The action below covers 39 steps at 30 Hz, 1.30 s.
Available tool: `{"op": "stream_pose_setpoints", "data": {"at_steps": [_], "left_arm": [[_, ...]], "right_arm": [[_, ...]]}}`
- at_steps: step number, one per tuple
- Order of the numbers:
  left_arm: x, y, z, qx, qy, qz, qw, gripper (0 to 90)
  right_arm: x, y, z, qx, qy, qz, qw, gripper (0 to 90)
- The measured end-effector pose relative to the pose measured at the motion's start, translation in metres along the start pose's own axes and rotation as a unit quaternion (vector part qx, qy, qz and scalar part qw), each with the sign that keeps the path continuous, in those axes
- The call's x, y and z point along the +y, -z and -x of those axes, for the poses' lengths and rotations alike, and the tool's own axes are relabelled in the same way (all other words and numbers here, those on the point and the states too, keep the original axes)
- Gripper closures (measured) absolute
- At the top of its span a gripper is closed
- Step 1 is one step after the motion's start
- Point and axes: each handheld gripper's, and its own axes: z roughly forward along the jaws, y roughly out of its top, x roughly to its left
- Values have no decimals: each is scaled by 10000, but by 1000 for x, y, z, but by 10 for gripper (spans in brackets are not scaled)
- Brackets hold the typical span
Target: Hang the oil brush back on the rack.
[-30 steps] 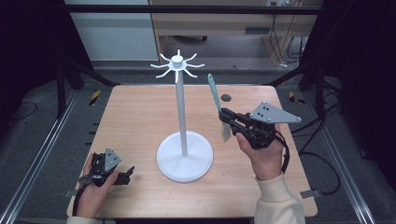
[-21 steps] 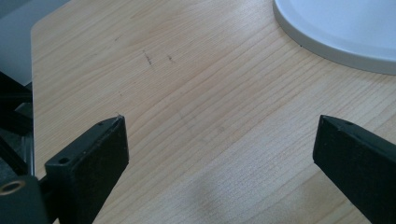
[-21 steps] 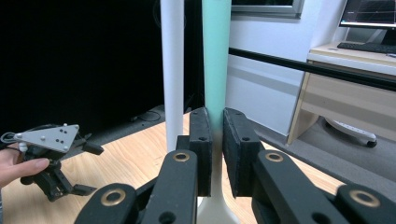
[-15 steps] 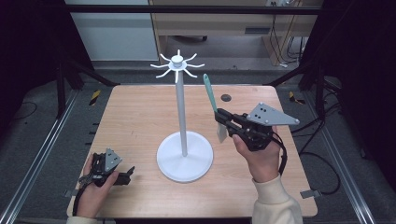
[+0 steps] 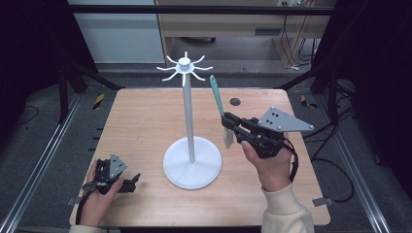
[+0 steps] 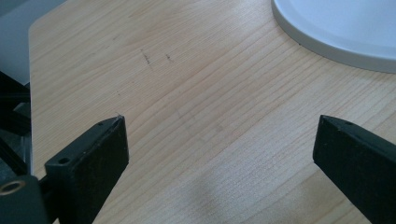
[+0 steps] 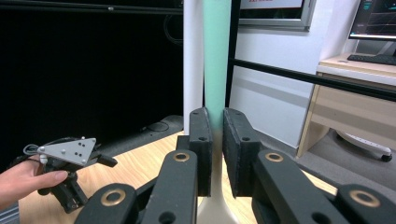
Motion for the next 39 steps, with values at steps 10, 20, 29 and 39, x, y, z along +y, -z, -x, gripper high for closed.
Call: {"op": "stream_pose_setpoints", "data": {"at_steps": [10,20,29,39], "left_arm": [[0,0,0,-12,-7,-13,10000,30],[0,-1,1,-18,-11,-20,10000,30],[0,-1,1,-19,-10,-21,10000,30],[0,-1,1,-16,-13,-23,10000,30]], "right_arm": [[4,0,-7,75,88,35,9999,824],[6,-2,-8,85,72,23,9999,824],[7,-5,-9,49,110,-59,9999,824],[8,-11,-11,64,96,-109,9999,824]]}}
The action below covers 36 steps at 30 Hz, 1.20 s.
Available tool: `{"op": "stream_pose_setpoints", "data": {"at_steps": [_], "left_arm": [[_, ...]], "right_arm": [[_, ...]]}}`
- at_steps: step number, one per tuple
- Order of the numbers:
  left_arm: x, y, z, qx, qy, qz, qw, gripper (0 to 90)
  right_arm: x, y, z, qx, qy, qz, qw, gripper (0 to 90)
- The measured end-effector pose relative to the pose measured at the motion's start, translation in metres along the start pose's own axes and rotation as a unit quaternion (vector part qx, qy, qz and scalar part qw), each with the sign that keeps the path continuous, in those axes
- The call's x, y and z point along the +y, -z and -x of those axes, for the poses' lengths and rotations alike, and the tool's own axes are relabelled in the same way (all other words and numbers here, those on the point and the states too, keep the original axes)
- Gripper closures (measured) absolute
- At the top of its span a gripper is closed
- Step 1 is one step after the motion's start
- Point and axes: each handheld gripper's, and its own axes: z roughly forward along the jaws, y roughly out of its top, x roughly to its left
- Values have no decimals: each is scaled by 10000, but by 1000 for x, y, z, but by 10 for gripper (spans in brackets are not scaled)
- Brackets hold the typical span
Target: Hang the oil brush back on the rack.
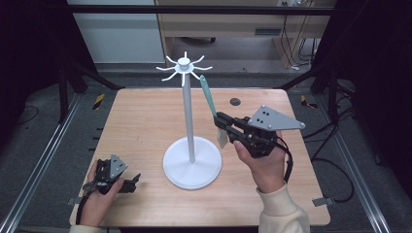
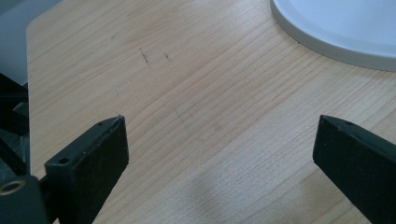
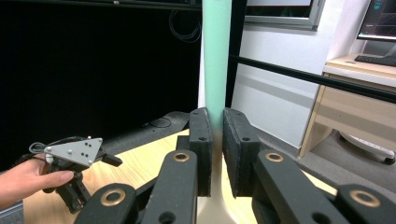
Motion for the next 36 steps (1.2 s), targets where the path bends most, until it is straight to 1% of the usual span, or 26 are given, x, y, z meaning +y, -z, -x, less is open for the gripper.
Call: {"op": "stream_pose_setpoints", "data": {"at_steps": [12,21,28,31,36], "left_arm": [[0,0,0,0,0,-1,10000,30],[0,0,0,-3,-5,-8,10000,30],[0,0,0,-3,-12,-19,10000,30],[0,-1,0,-2,-10,-16,10000,30],[0,-1,0,-9,-24,-29,10000,30]], "right_arm": [[1,-6,0,8,-36,-64,10000,824],[1,-17,0,60,-87,-117,9999,824],[1,-20,0,72,-95,-127,9998,824],[1,-20,0,46,-98,-129,9999,823],[1,-21,-2,-31,-38,-139,9999,823]]}}
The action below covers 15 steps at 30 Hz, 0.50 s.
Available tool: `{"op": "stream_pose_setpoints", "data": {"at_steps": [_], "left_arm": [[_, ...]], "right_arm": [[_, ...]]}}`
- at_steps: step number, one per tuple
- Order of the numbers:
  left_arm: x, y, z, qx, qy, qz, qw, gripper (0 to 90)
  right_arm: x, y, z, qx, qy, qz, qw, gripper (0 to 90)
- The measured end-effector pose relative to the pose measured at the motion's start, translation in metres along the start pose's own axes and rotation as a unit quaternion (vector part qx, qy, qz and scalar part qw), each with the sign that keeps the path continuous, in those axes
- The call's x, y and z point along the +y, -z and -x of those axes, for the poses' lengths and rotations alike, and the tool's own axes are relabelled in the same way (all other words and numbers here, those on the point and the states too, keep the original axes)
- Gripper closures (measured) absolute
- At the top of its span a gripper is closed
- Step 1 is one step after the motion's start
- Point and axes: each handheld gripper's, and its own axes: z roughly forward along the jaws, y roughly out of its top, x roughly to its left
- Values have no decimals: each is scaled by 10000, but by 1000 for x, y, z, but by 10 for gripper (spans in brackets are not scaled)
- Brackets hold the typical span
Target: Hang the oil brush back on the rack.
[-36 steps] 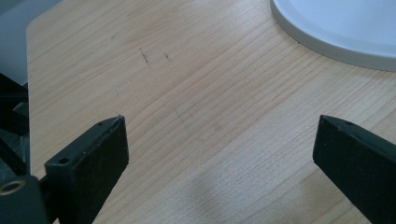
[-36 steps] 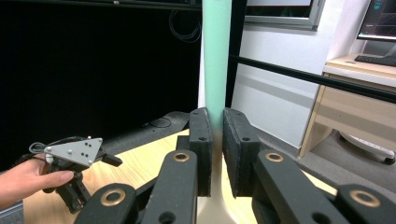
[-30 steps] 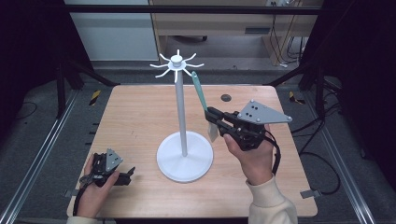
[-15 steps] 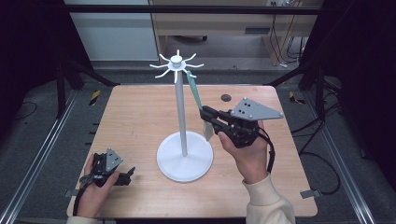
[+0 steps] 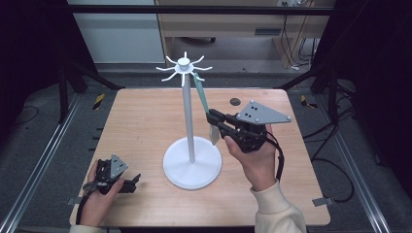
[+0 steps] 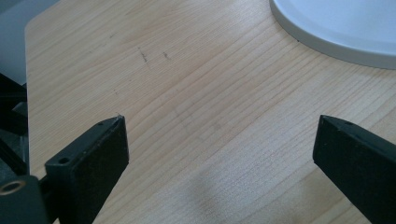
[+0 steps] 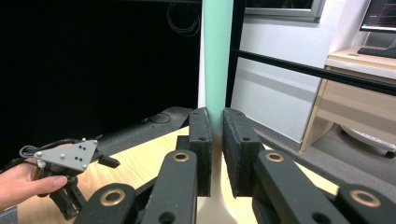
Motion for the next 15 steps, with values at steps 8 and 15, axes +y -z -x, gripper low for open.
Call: {"op": "stream_pose_setpoints", "data": {"at_steps": [8,15], "left_arm": [[0,0,0,-3,-3,-10,10000,30],[0,0,0,-14,-1,-21,10000,30]], "right_arm": [[-2,-6,-1,-26,-61,-29,10000,822],[-2,-7,-1,-51,-56,-15,10000,821]]}}
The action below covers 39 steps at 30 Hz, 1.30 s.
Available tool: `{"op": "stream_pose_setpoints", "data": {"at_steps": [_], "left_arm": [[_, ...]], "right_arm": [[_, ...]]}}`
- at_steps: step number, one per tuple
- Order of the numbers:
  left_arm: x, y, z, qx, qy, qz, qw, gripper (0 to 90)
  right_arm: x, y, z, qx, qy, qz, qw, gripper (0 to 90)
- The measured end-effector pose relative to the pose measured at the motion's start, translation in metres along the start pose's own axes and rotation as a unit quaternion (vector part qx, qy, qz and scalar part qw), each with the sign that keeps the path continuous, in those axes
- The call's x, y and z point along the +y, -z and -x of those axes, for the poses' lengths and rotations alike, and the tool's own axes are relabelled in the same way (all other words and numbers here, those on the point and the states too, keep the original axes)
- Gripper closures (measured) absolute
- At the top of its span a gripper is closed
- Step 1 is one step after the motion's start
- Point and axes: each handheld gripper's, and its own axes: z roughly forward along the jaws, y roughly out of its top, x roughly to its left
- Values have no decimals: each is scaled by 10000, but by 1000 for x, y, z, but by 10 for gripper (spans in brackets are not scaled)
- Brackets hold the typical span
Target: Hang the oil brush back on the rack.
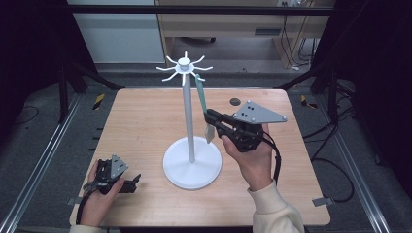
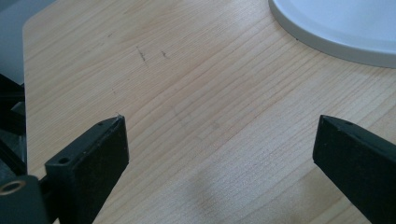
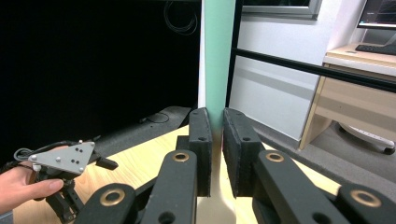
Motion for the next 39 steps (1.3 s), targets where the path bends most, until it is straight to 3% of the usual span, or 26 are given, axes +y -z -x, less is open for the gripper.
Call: {"op": "stream_pose_setpoints", "data": {"at_steps": [20,24,33,39], "left_arm": [[0,0,0,-5,6,-6,10000,30],[0,0,-1,-15,21,5,10000,31],[0,0,-1,12,44,-3,10000,31],[0,0,-2,31,59,9,10000,31]], "right_arm": [[0,-2,-1,-5,40,-2,10000,790],[-1,1,0,-92,73,-29,9999,762],[-3,12,6,-754,119,-298,9966,560],[-10,12,14,-1244,93,-597,9904,398]]}}
